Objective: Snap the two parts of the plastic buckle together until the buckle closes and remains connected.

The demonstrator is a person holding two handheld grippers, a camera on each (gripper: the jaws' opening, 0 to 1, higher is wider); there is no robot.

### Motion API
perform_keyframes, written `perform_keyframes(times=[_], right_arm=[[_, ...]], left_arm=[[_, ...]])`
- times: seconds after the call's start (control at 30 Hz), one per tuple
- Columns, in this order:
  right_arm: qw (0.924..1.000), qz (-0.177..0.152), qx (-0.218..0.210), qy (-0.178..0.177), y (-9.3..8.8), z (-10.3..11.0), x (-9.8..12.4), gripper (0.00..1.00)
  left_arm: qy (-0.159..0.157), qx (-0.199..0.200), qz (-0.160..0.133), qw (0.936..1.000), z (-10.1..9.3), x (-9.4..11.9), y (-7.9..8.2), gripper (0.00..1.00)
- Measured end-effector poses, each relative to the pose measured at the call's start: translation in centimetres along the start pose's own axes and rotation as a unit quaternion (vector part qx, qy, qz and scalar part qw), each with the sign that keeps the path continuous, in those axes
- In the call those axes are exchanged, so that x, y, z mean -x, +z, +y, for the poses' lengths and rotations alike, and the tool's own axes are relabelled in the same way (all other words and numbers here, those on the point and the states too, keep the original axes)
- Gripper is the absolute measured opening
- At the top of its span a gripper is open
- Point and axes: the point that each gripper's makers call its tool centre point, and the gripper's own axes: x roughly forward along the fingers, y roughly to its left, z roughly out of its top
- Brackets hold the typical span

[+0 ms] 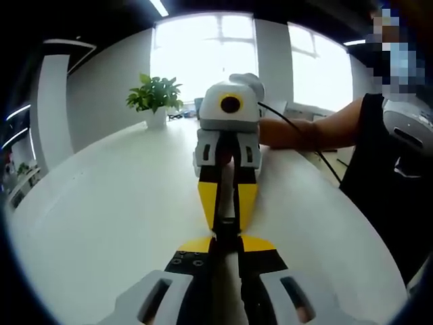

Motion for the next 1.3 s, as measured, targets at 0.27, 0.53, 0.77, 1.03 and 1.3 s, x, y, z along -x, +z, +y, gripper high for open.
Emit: perform_keyframes(times=[0.27,0.53,0.77,1.03,1.3], right_arm=[[1.0000,0.000,-0.002,-0.002,0.0,0.0,0.1,0.11],[1.0000,-0.001,0.000,-0.006,-0.2,0.0,0.4,0.11],[1.0000,-0.001,0.000,-0.006,-0.3,0.3,0.6,0.11],[0.9999,-0.007,-0.008,-0.008,0.0,0.3,0.8,0.11],[0.9999,-0.006,-0.009,-0.006,0.0,0.3,0.8,0.11]], left_arm=[[0.001,-0.004,-0.002,1.0000,0.1,0.0,0.0,0.12],[0.004,-0.006,-0.006,1.0000,0.1,-0.2,0.2,0.20],[0.009,0.003,-0.012,0.9999,0.4,-0.3,0.1,0.41],[0.012,0.031,-0.050,0.9982,0.8,-0.4,1.3,0.89],[0.028,0.039,-0.070,0.9964,1.6,0.1,1.9,1.00]])
